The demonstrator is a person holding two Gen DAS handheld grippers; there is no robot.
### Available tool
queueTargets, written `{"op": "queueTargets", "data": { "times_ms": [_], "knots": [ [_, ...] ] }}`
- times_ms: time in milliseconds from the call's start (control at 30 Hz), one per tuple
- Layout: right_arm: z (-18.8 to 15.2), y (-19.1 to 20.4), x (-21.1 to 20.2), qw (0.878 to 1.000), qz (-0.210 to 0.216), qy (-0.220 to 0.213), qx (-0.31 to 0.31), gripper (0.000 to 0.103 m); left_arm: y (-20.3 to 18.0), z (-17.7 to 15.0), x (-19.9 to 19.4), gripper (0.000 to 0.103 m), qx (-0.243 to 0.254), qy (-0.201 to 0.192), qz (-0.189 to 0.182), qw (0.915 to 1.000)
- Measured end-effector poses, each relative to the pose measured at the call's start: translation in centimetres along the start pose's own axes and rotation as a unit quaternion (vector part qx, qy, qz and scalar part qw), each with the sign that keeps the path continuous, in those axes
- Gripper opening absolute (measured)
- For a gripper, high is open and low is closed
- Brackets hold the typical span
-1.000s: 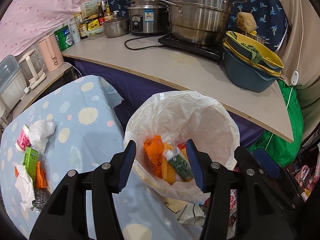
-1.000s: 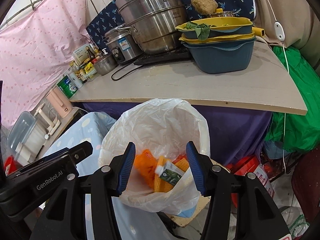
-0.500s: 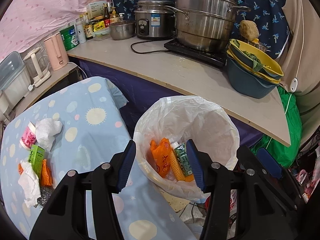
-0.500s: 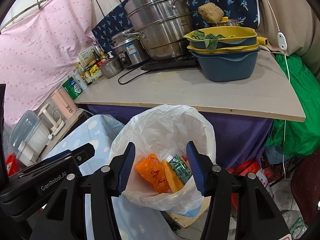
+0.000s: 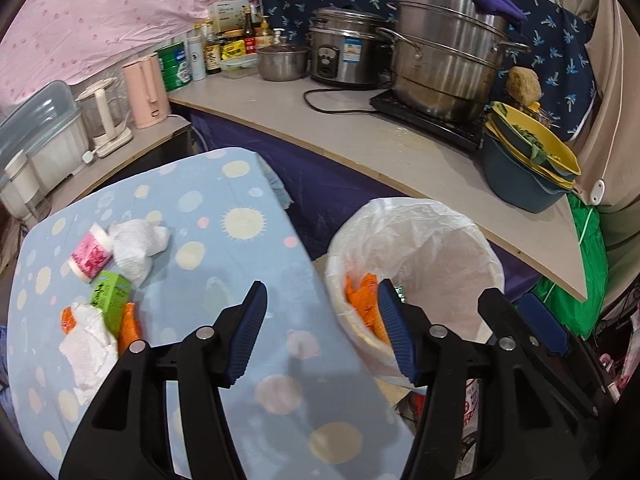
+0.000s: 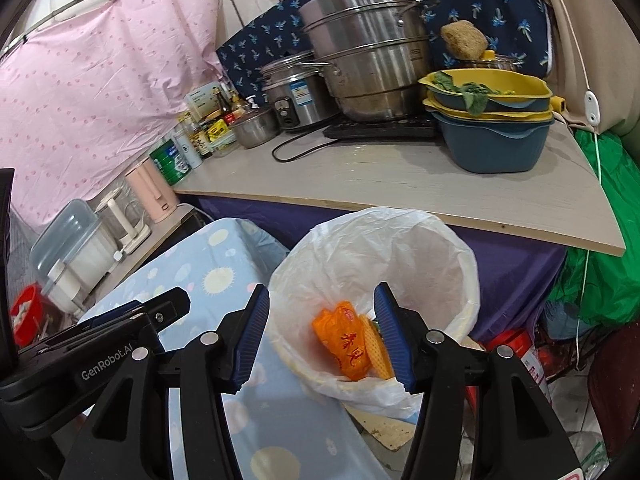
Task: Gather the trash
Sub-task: 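Move both grippers back from the bin to the tissues on the table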
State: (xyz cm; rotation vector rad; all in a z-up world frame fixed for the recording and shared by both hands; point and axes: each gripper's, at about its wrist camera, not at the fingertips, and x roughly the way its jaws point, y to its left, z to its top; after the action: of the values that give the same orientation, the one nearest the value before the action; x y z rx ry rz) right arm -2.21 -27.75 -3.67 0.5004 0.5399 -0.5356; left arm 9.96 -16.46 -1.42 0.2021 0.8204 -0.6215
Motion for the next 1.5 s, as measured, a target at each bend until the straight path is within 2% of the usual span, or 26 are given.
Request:
{"op": "queueTargets", "data": {
  "times_ms": [333,700,867,1200,1400,1500],
  "knots": [
    [-2.7,7.3,1.1,0.997,0.041,0.032,-0.052,0.057,10.1,-2.6,-2.3,0.071,-0.064,0.008,0.053,0.9965],
    [-7.1,16.1,3.4,0.985,0.088,0.083,-0.119,0.057,22.3,-7.2,-3.6,0.078,-0.152,0.042,0.119,0.9803],
    [-8.2,19.1,4.9,0.980,0.099,0.098,-0.140,0.057,26.4,-9.4,-2.9,0.080,-0.210,0.070,0.098,0.9703],
    [-7.6,22.7,10.1,0.976,0.101,0.116,-0.152,0.057,28.9,-10.9,-0.5,0.080,-0.271,0.096,0.038,0.9570],
    [-6.7,24.6,13.9,0.975,0.103,0.125,-0.153,0.057,28.8,-10.7,1.2,0.080,-0.274,0.108,0.017,0.9556],
    [-6.4,25.5,15.5,0.974,0.105,0.128,-0.154,0.057,29.0,-10.7,1.8,0.076,-0.273,0.111,0.015,0.9553]
  ]
}}
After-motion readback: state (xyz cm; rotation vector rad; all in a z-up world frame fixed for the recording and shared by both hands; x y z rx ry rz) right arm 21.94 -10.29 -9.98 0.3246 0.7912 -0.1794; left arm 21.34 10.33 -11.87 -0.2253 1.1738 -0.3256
